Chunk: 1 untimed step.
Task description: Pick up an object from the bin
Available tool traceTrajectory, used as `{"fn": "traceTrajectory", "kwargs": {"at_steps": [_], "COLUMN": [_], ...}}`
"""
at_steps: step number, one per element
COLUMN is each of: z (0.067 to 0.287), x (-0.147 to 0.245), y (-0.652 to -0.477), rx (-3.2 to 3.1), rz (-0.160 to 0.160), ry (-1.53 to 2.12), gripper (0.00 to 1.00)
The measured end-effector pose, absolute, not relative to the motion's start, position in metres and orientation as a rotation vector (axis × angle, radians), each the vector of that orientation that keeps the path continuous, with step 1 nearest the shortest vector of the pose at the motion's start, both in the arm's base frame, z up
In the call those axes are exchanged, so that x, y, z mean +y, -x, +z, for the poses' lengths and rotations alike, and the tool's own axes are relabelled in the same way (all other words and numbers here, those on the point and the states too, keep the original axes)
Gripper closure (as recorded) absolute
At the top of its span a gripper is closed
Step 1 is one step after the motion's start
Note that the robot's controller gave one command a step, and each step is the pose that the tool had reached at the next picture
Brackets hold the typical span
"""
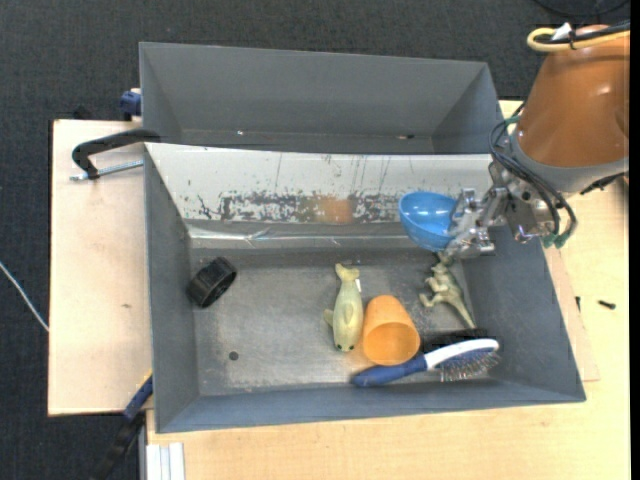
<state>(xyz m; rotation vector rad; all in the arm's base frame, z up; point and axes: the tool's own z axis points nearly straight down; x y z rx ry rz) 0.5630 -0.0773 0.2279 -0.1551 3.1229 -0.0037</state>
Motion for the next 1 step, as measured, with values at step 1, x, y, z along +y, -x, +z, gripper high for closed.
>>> {"fn": "traceTrajectory", "kwargs": {"at_steps": [1], "z": [0.1173], "x": [-0.0777], "y": [-0.5054], "rx": [3.122], "rz": [0.005], "ry": [0.172], "gripper": [1.00]}}
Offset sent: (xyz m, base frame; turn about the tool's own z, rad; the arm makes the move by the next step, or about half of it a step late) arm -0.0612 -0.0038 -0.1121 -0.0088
